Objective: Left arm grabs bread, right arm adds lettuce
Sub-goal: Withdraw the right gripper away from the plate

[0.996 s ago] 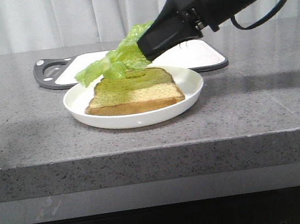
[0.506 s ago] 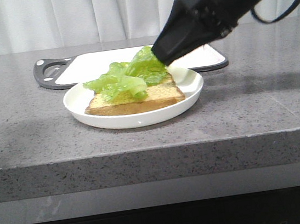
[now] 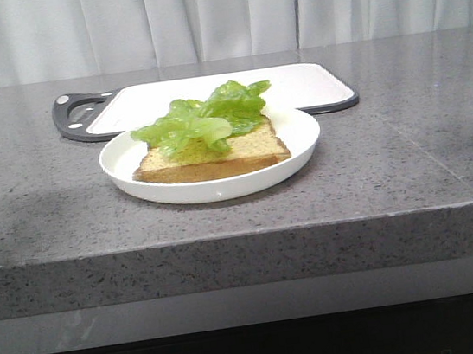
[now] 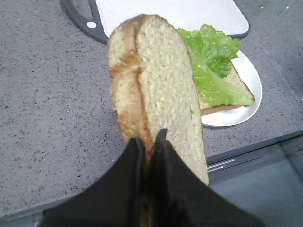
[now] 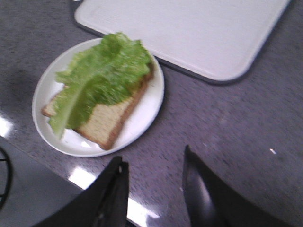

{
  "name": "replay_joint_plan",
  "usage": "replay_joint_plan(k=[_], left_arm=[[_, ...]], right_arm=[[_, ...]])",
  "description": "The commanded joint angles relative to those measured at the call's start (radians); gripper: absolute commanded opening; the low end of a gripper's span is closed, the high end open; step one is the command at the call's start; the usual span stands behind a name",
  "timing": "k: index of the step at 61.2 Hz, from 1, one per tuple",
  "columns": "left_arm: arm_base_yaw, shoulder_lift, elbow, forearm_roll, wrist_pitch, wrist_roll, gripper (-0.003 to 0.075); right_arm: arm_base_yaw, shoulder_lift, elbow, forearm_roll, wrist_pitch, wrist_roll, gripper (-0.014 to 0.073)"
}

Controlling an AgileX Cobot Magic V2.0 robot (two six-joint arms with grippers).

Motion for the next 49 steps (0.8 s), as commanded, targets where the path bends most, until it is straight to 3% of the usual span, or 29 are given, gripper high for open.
replay_joint_plan(k=[1,7,28,49], left_arm=[[-0.008,-0.002,-0.027,-0.007,-0.082,-0.009,-0.002],[-0.008,-0.002,-0.027,-0.007,-0.082,-0.009,-0.002],[-0.008,-0.002,-0.027,-0.007,-0.082,-0.009,-0.002],[-0.008,-0.002,-0.027,-0.007,-0.095,-0.009,-0.002]], right_arm=[[-0.004,-0.093,-0.022,-0.161,0.037,0.165,0.03],[-0.004,-0.17,0.008,-0.245,0.092,0.251,0.03],[-0.004,-0.416,0.207,-0.248,0.111,0.26,0.03],[-0.004,-0.464,0.245,-0.248,0.11,0.26,0.03]])
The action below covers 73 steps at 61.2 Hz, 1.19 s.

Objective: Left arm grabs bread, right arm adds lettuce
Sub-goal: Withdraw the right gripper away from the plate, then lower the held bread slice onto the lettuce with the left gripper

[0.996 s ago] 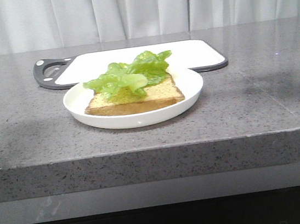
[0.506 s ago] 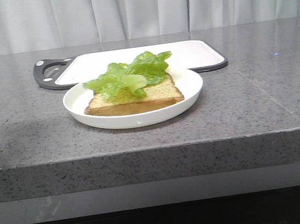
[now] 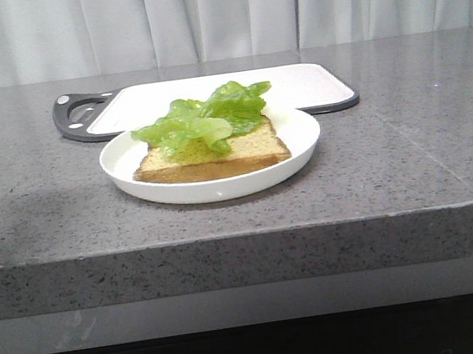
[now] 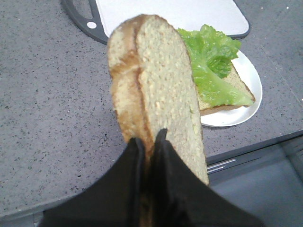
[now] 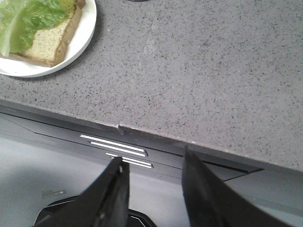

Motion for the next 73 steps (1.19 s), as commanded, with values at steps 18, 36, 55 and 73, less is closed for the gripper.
replay_joint_plan(k=[18,36,55,73], left_arm=[[-0.008,0.049,-0.027,-0.173,-0.213,0.086,-0.002],[-0.008,0.273,-0.059,-0.735,-0.281,0.525,-0.002],[0.139,0.579,-0.243,-1.069,-0.044,0.747,-0.002],[0.246,0.806,-0.268,-1.328,0.171,0.886,-0.002]], right_arm=[[-0.004,0.0,-0.019,-0.009,-0.062,-0.002,0.03],[-0.004,0.0,-0.019,-0.009,-0.071,-0.003,0.03],[-0.004,0.0,-0.019,-0.009,-0.084,-0.003,0.03],[-0.004,0.0,-0.019,-0.011,-0.088,-0.003,0.03]])
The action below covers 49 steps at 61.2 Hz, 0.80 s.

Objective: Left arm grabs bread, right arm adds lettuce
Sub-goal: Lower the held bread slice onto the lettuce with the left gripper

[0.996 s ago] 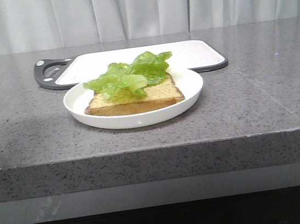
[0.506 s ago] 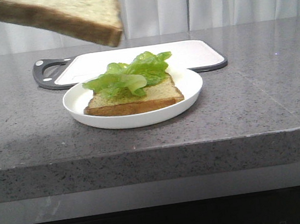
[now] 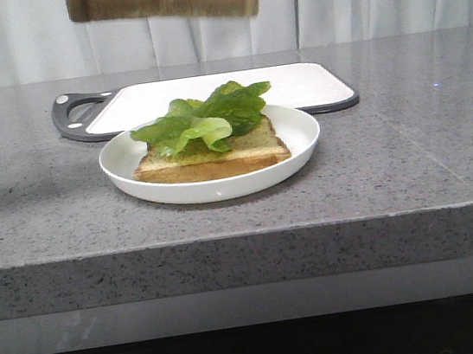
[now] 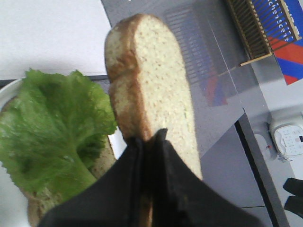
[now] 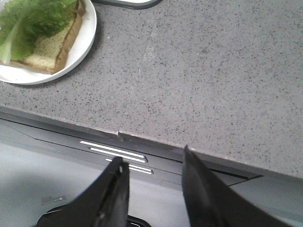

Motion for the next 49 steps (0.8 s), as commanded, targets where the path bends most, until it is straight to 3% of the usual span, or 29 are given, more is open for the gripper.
replay_joint_plan(k=[1,35,49], left_arm=[[0.004,0.018,-0.032,-0.097,0.072,0.043,-0.002],[0.004,0.192,-0.034,-0.157,0.168,0.098,-0.002],[0.004,0.202,-0.034,-0.145,0.134,0.098,-0.0016]], right_arm=[[-0.004,0.0,-0.02,-0.011,-0.066,-0.005,0.03],[-0.004,0.0,-0.02,-0.014,-0.067,-0.005,0.03],[-0.004,0.0,-0.02,-0.014,-0.068,-0.005,0.03]])
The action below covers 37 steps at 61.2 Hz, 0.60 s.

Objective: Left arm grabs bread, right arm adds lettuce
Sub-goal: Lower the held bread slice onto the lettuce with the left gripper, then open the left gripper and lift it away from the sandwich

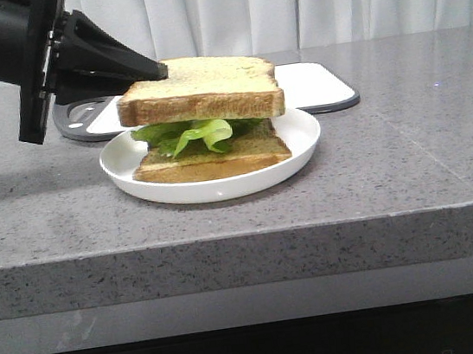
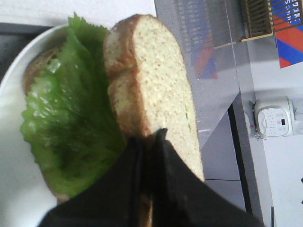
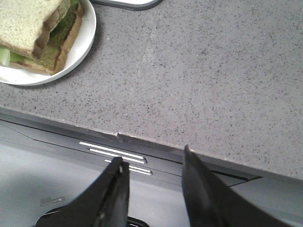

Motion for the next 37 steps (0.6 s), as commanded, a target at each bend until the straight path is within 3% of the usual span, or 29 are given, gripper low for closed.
replay_joint_plan(k=[1,6,13,18,37], left_arm=[[0.0,-0.043,-0.032,-0.066,0.026,0.004,-0.0012],[0.0,-0.043,-0.032,-0.057,0.021,0.004,0.0071],[0.0,-0.043,-0.032,-0.057,0.025,0.004,0.0291],[0.0,-0.043,-0.032,-0.053,0.027,0.004,0.0383],[0.051,-0.115,-0.035,0.036,0.029,-0.002,0.04]], right_arm=[[-0.004,0.0,-0.02,-0.01,-0.064,-0.005,0.03],[-0.004,0.0,-0.02,-0.01,-0.064,-0.005,0.03],[-0.004,0.0,-0.02,-0.01,-0.064,-0.005,0.03],[-0.004,0.0,-0.02,-0.01,-0.064,-0.005,0.03],[-0.004,0.0,-0.02,-0.016,-0.053,-0.005,0.03]])
